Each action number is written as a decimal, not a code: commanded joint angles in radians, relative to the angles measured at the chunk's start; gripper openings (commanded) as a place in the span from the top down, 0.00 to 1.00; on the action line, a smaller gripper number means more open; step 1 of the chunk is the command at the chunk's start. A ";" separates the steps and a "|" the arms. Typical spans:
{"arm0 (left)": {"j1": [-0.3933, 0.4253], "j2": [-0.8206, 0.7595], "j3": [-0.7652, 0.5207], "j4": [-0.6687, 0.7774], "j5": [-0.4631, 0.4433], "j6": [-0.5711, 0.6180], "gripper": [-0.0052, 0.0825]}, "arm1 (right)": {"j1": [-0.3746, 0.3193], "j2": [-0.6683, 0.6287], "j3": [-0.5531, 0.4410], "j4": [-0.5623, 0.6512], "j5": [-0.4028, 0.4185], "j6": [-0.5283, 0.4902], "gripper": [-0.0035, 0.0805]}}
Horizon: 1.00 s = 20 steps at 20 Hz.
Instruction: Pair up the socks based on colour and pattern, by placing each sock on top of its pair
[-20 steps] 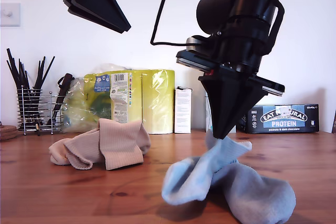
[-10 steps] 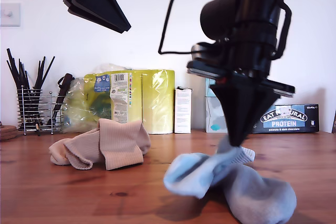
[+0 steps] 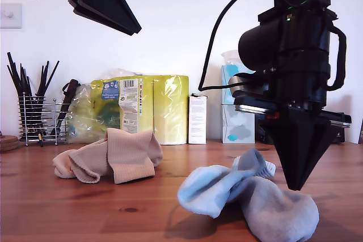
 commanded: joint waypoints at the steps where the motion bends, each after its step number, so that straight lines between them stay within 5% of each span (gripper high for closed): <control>1: 0.005 0.003 -0.007 0.004 0.003 -0.004 0.65 | 0.006 -0.002 -0.011 -0.014 -0.011 -0.007 0.97; 5: 0.060 0.033 -0.007 -0.029 0.002 -0.003 0.66 | 0.018 -0.110 -0.011 -0.003 -0.025 -0.033 0.97; 15: 0.139 0.364 -0.007 0.091 -0.016 0.113 0.61 | 0.103 -0.677 -0.021 0.128 0.028 -0.154 0.97; 20: 0.135 0.414 -0.007 0.167 -0.045 0.137 0.57 | 0.113 -0.885 -0.161 0.168 0.035 -0.216 0.97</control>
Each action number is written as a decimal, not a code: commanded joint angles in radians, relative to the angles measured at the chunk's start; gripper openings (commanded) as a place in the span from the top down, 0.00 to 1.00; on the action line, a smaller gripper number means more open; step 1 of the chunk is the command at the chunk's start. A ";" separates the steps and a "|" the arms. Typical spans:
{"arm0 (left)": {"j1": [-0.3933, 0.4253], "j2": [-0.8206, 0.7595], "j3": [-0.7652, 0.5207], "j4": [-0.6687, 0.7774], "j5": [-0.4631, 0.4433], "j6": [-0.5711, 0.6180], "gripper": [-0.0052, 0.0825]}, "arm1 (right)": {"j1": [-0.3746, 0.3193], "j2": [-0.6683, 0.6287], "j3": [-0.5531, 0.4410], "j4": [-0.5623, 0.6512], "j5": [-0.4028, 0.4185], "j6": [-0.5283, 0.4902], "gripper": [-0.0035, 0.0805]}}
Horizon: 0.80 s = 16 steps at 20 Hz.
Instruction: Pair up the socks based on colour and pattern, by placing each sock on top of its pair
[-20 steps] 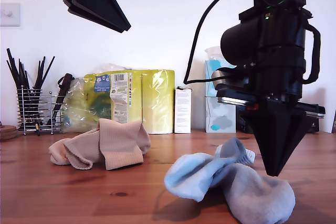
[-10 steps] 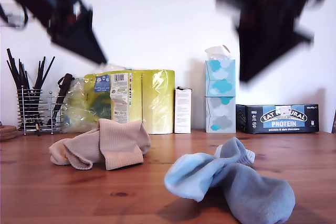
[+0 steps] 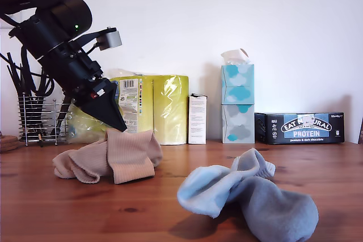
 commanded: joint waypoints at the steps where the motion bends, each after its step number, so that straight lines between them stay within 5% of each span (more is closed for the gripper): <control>1: -0.004 0.021 -0.010 0.015 0.002 0.006 0.57 | 0.004 -0.024 -0.085 0.009 0.001 0.002 0.97; 5: -0.011 0.027 -0.010 -0.025 0.013 0.001 0.55 | 0.001 -0.092 -0.203 0.041 -0.002 0.035 0.97; 7: -0.019 0.024 -0.010 -0.051 0.035 -0.039 0.42 | 0.000 -0.095 -0.212 0.047 -0.001 0.035 0.97; 16: -0.032 -0.017 -0.010 -0.184 0.063 -0.584 0.50 | -0.005 -0.092 -0.212 0.063 -0.001 0.031 0.97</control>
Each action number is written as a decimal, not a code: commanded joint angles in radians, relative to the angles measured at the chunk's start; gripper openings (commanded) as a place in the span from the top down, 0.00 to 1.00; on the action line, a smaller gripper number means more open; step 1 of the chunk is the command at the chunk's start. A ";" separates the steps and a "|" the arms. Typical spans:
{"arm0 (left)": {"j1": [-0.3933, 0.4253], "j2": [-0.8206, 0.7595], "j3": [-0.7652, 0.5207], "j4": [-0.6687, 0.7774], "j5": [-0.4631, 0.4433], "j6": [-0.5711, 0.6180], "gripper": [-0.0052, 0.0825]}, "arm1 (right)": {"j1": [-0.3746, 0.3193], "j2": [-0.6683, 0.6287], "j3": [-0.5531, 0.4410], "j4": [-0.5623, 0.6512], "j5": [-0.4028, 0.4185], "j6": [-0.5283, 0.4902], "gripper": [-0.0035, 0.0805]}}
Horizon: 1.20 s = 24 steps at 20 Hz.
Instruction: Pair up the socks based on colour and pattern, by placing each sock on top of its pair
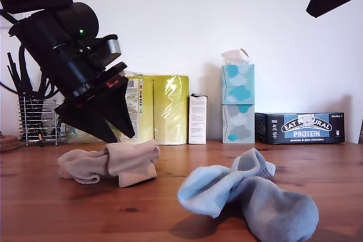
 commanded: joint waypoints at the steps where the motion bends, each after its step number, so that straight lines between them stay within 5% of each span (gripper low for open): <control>1: 0.004 -0.022 -0.010 -0.019 0.000 -0.081 0.52 | -0.004 0.000 0.000 0.008 -0.001 0.001 0.97; 7: 0.005 -0.021 -0.010 -0.104 -0.051 -0.192 0.52 | -0.004 0.006 0.000 0.029 -0.003 0.001 0.97; 12: 0.021 -0.021 -0.010 -0.009 -0.106 -0.311 0.51 | -0.003 0.006 0.000 0.026 -0.011 0.001 0.97; 22: 0.029 0.077 -0.010 0.016 0.077 -0.367 0.52 | -0.003 0.006 0.000 0.019 -0.011 0.000 0.97; 24: 0.019 0.077 -0.010 0.029 0.064 -0.369 0.61 | -0.003 0.006 0.000 0.016 -0.011 0.000 0.97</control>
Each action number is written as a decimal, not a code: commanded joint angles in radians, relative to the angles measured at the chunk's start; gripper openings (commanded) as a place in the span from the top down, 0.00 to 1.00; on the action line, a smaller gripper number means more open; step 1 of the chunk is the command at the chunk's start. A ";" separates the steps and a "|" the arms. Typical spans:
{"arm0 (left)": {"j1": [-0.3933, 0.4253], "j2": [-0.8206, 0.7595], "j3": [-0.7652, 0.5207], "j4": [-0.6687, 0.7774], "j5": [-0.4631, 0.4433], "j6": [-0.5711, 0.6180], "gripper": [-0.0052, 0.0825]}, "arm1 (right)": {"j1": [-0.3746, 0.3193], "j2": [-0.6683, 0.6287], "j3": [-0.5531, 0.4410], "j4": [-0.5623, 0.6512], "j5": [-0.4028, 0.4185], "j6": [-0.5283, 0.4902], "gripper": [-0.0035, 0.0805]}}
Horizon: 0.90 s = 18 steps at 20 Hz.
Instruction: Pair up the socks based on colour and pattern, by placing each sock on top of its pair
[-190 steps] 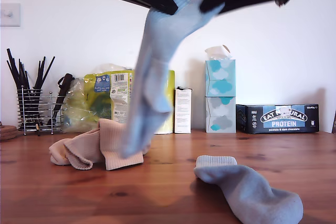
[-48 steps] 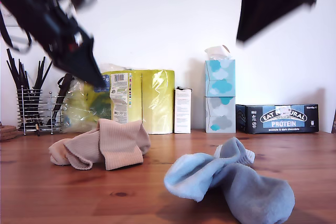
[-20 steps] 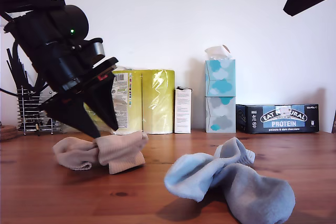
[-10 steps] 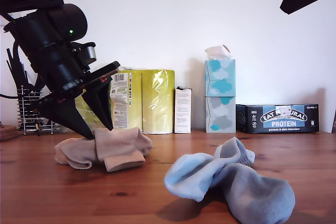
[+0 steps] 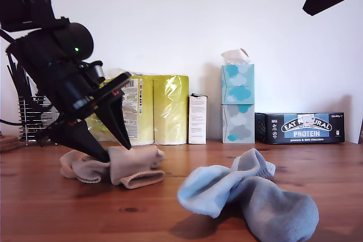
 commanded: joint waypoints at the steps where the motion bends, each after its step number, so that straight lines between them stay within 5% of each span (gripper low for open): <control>1: -0.007 0.005 -0.010 0.024 -0.004 -0.005 0.70 | -0.003 0.003 0.000 -0.002 -0.004 0.001 0.97; 3: -0.007 0.005 -0.010 0.058 -0.002 -0.006 0.89 | -0.003 0.003 0.000 -0.006 -0.004 0.002 0.97; 5: -0.007 0.004 -0.006 0.069 0.029 -0.008 0.97 | -0.003 0.003 0.000 -0.011 -0.004 0.002 0.97; 15: -0.007 -0.085 0.020 -0.190 0.381 -0.010 0.97 | -0.003 0.003 0.000 -0.034 -0.005 0.001 0.97; 18: -0.027 -0.086 0.019 -0.330 0.307 0.070 0.97 | -0.003 0.003 0.000 -0.031 -0.008 0.001 0.97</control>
